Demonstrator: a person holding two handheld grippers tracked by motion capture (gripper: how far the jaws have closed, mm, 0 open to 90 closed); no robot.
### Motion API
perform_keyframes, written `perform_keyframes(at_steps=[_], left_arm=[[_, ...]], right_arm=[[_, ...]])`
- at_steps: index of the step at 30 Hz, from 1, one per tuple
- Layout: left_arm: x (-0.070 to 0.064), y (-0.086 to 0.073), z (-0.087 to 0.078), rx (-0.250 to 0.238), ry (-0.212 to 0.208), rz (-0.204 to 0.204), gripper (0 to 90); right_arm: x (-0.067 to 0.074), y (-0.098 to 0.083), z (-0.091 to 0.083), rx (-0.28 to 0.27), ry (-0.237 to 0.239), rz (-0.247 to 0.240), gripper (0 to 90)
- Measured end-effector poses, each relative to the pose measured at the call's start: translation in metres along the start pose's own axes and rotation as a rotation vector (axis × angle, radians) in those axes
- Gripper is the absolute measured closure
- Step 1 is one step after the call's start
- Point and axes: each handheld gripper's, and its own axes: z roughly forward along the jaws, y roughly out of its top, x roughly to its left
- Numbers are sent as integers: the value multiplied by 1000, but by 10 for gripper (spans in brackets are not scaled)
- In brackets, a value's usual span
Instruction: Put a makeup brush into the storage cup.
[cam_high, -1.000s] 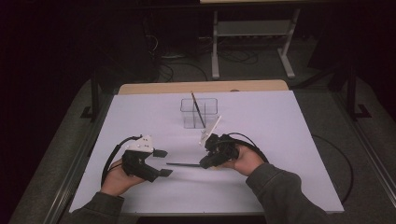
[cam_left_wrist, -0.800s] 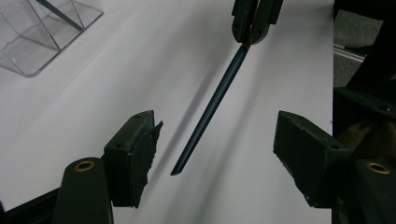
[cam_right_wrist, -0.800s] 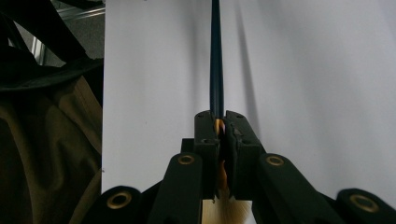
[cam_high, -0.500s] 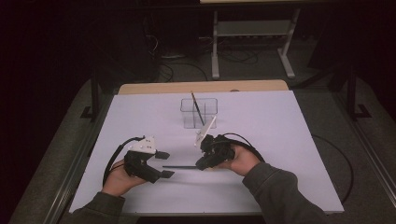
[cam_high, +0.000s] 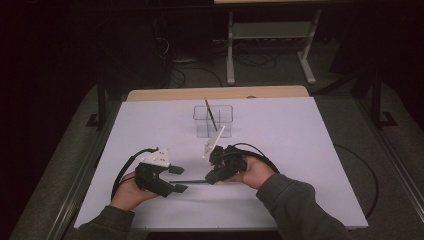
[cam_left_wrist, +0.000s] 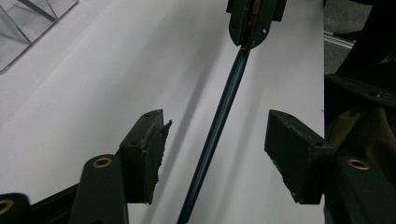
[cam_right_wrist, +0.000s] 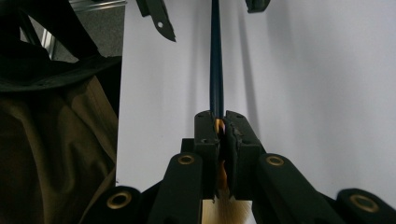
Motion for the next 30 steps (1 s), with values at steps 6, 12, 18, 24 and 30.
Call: perform_keyframes(at_steps=[6,12,18,24,30], left_arm=[[-1,0,1,15,-16,10,428],[-2,0,4,28,-31,18,469],[-3,0,5,45,-40,32,509],[-4,0,7,58,-55,43,552],[-4,0,8,74,-68,44,581]], right_arm=[[3,3,0,4,7,-10,835],[6,7,1,8,11,-21,835],[9,11,2,18,19,-27,834],[9,12,2,15,22,-38,834],[11,15,2,17,25,-52,835]])
